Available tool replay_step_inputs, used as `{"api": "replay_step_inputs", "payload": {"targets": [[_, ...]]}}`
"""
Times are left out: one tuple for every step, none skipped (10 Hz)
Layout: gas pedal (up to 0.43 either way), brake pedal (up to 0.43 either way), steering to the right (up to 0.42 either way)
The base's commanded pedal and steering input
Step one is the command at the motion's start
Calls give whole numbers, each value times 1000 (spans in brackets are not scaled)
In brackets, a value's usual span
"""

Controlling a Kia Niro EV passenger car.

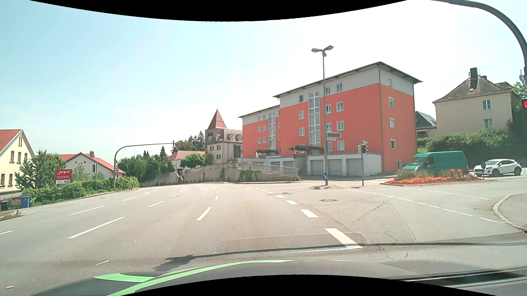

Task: Follow the waypoints while adhering to traffic rules and regulations

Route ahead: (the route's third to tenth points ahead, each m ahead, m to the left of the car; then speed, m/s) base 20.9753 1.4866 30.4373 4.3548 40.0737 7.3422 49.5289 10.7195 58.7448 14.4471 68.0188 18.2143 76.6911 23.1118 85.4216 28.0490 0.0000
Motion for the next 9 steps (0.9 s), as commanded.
{"api": "replay_step_inputs", "payload": {"targets": [[0, 262, 3], [0, 262, 3], [0, 262, 3], [0, 262, 3], [0, 262, 3], [0, 268, 3], [0, 262, 3], [0, 262, 3], [0, 262, 3]]}}
